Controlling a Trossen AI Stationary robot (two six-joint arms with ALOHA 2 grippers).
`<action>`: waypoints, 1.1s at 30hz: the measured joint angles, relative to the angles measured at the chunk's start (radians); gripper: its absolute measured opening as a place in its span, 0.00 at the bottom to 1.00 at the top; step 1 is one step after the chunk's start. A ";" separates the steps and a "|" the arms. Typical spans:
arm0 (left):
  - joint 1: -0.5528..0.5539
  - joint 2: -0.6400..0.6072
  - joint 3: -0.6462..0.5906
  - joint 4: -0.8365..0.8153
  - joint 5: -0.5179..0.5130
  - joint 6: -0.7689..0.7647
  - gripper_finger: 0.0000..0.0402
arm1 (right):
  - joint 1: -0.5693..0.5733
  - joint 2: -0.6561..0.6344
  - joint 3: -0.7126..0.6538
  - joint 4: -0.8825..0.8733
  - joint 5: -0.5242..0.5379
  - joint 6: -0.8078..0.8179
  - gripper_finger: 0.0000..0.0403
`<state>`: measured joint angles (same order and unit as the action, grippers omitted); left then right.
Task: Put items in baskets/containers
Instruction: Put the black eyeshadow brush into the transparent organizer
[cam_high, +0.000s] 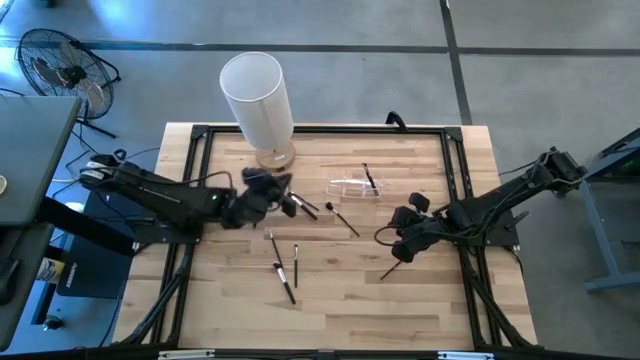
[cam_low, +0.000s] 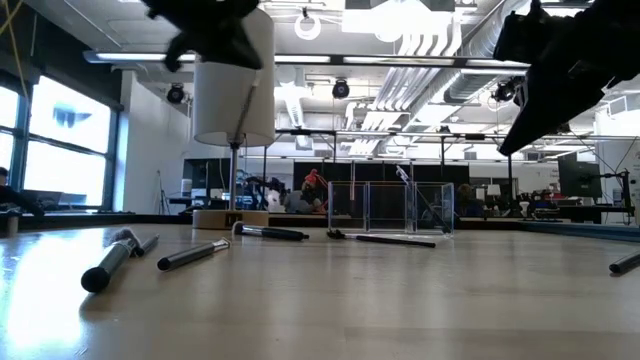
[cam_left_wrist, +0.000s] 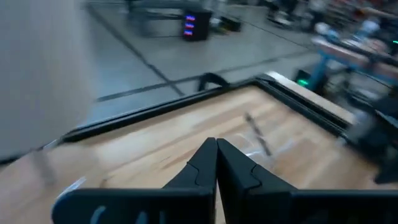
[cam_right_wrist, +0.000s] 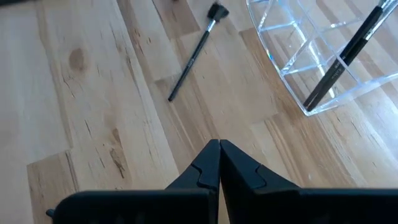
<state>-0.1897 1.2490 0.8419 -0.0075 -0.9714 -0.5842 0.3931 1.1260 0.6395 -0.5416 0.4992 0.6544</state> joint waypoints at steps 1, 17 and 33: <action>0.031 0.012 -0.001 0.072 0.068 0.066 0.00 | -0.001 0.000 0.000 0.009 0.000 0.000 0.01; 0.437 0.326 -0.001 0.826 0.977 0.554 0.00 | -0.071 0.000 0.000 0.061 0.023 0.130 0.01; 0.542 0.526 0.000 0.963 1.173 0.445 0.00 | -0.081 0.000 0.000 0.062 0.122 0.277 0.01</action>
<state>0.3519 1.7747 0.8423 0.9557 0.2015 -0.1392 0.3119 1.1263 0.6395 -0.4793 0.6216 0.9316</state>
